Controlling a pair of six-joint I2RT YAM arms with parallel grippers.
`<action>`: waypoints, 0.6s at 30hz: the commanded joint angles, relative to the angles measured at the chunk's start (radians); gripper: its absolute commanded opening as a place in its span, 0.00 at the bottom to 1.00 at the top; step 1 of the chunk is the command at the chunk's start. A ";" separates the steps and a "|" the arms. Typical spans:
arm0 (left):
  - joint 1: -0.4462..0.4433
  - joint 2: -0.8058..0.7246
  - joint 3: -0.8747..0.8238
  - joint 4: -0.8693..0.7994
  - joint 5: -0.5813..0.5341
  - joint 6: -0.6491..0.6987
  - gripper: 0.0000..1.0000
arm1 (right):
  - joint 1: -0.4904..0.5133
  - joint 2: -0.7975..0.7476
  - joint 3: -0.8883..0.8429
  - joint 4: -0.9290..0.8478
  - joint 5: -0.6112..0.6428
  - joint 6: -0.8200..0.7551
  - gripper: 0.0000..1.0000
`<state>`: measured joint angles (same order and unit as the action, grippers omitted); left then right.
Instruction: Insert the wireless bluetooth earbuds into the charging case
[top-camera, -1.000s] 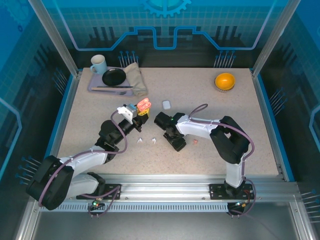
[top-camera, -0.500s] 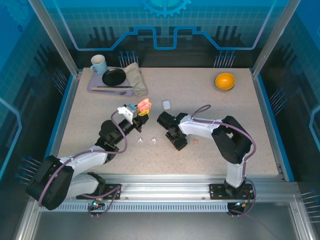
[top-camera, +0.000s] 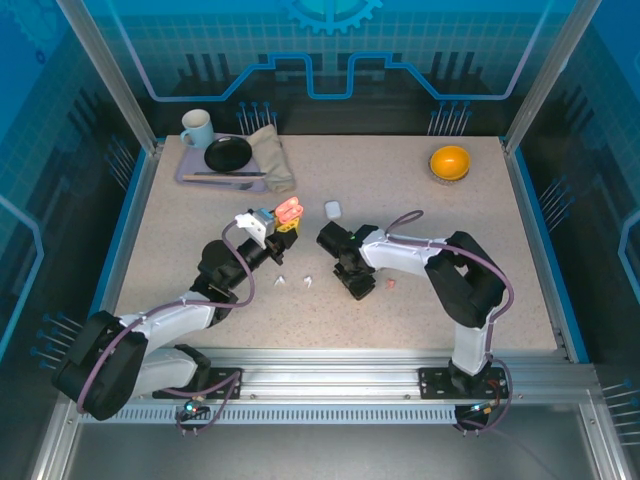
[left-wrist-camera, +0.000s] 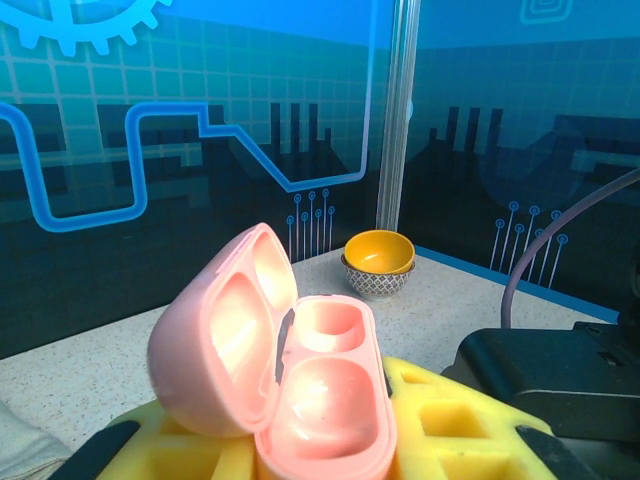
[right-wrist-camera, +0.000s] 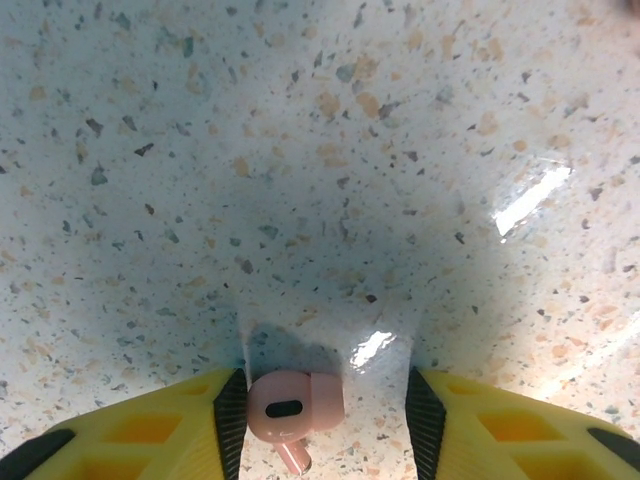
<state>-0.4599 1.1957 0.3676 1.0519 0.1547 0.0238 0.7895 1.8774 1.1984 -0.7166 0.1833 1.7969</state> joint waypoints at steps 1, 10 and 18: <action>0.006 -0.001 0.019 0.010 0.021 -0.021 0.00 | -0.021 0.025 0.008 0.033 0.009 -0.013 0.48; 0.006 -0.003 0.020 0.004 0.020 -0.021 0.00 | -0.023 0.040 0.031 0.037 -0.001 -0.028 0.47; 0.006 -0.005 0.020 -0.001 0.021 -0.022 0.00 | -0.026 0.046 0.046 0.028 0.004 -0.044 0.37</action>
<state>-0.4599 1.1957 0.3676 1.0412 0.1547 0.0231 0.7822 1.8923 1.2205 -0.7330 0.1715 1.7576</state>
